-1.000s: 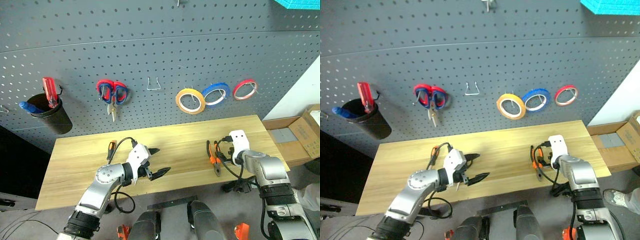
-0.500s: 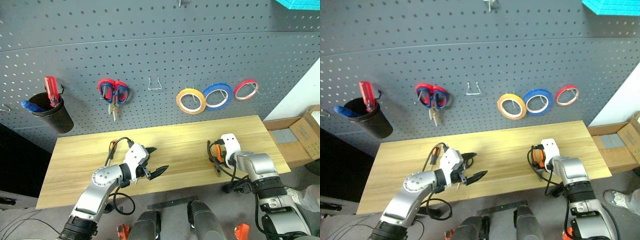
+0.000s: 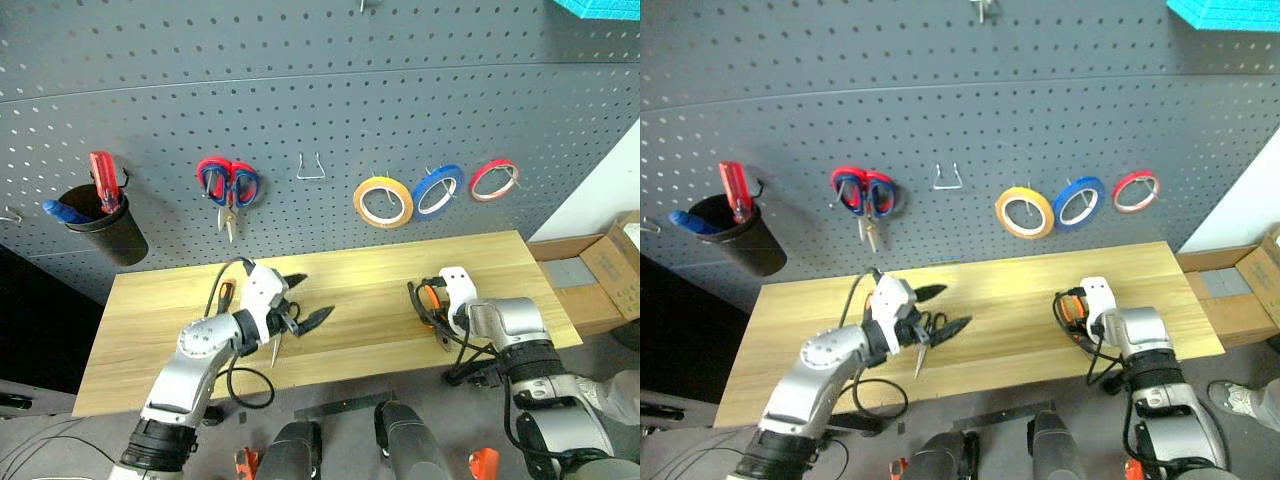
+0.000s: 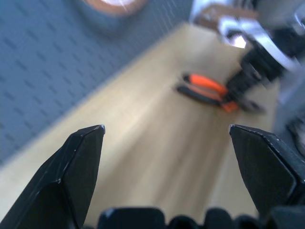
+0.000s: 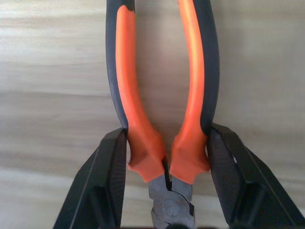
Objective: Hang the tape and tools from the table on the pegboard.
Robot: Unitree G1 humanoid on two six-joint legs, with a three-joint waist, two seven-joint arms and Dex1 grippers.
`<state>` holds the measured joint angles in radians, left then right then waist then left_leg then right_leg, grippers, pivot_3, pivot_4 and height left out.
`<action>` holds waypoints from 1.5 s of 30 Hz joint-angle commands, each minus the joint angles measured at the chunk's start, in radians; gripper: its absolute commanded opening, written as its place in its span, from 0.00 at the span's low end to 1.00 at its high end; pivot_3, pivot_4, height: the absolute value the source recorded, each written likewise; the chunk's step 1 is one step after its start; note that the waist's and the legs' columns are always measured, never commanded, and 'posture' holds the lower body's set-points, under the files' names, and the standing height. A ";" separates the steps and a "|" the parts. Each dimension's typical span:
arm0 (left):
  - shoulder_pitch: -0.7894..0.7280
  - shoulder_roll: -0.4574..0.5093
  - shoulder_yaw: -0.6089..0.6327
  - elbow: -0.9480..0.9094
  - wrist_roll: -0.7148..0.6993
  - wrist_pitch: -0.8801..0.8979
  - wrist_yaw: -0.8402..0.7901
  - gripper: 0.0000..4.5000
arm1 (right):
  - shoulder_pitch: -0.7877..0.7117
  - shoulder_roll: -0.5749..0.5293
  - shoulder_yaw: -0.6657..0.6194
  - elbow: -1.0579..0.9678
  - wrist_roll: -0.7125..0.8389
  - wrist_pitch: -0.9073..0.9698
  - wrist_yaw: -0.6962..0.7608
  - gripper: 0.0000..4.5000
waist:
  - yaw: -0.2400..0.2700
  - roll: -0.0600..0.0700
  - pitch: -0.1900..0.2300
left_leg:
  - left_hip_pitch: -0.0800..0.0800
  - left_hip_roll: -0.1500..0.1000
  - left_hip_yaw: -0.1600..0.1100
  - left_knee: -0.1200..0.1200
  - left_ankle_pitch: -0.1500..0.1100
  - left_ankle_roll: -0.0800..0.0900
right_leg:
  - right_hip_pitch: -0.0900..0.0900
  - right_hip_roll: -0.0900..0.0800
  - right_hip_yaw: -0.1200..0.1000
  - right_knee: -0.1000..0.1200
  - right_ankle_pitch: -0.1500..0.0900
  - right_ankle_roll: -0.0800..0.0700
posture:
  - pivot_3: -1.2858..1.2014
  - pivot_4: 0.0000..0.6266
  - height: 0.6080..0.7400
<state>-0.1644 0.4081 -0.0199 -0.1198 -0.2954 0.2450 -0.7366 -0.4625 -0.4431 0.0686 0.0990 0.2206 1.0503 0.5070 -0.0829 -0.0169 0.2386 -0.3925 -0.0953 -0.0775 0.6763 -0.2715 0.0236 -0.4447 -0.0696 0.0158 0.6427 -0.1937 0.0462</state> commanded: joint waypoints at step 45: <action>0.122 -0.210 0.137 -0.181 0.066 -0.367 0.405 1.00 | -0.684 0.489 -0.027 0.589 -0.103 -1.264 -0.121 0.43 | 0.054 -0.008 -0.009 | -0.007 0.001 0.000 0.000 0.003 -0.009 | -0.010 0.003 -0.001 0.002 0.004 0.000 | 0.54 0.24 1.00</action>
<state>-0.0477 0.1889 0.1144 -0.2453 -0.2331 -0.1144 -0.3369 -1.1078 0.0397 0.0602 0.7077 0.1138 -0.1737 0.3915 -0.0288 -0.0246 0.2293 -0.3994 -0.0947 -0.0776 0.6767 -0.2689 0.0144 -0.4550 -0.0671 0.0150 0.6448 -0.1897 0.0463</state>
